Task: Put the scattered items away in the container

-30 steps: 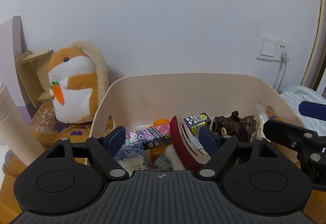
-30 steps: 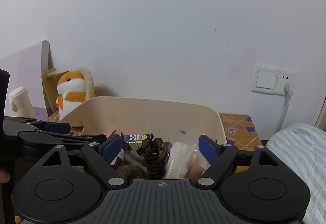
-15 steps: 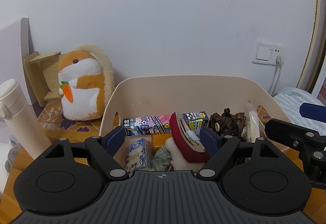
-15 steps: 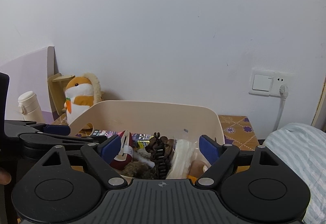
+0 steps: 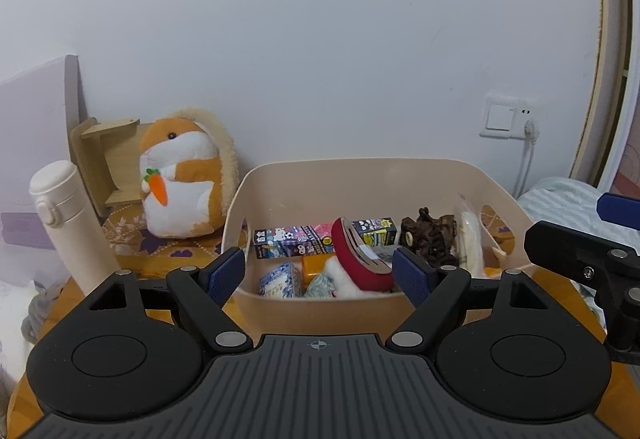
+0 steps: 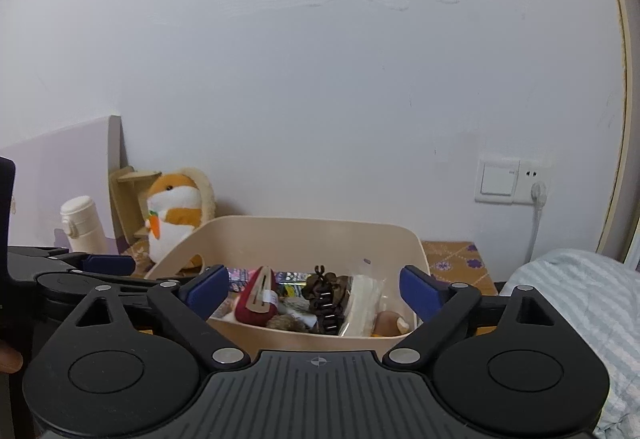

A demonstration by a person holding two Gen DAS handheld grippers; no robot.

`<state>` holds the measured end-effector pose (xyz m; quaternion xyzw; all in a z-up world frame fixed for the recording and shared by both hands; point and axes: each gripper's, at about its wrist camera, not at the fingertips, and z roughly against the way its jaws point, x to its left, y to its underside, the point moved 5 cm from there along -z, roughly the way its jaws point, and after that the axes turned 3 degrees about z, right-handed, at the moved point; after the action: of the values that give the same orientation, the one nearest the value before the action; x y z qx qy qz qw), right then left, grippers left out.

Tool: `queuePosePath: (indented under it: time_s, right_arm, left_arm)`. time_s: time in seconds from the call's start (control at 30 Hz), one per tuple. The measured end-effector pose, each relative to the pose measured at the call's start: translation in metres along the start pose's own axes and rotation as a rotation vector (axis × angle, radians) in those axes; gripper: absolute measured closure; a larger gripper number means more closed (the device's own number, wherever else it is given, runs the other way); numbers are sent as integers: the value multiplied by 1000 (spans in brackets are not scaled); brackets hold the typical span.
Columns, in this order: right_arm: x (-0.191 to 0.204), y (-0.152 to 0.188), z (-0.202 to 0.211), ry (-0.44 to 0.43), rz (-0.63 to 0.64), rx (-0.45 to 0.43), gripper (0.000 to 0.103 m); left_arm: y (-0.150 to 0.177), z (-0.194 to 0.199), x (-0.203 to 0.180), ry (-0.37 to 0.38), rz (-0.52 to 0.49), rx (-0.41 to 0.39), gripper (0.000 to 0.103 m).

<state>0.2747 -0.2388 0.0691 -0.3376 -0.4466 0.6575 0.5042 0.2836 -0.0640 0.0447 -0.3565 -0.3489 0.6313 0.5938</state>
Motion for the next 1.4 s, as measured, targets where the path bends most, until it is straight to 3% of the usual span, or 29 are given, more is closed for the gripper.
queuePosePath:
  time_s: [0.27,0.37,1.13,1.4]
  right_arm:
    - [15,3,38,29,30,-60,9]
    - [16,7,52,33,7,-73,0]
    - [29,49,157,24,-26,-161,0]
    - [44,60,186,26,-20,-176,0]
  left_arm:
    - [13,38,3,-2,-2,-30,21]
    - [19,53,4,-4,0,-43,21]
    - [70,171,-2,32,-26,-136,21]
    - [95,200,-6,53,-22,-129,21]
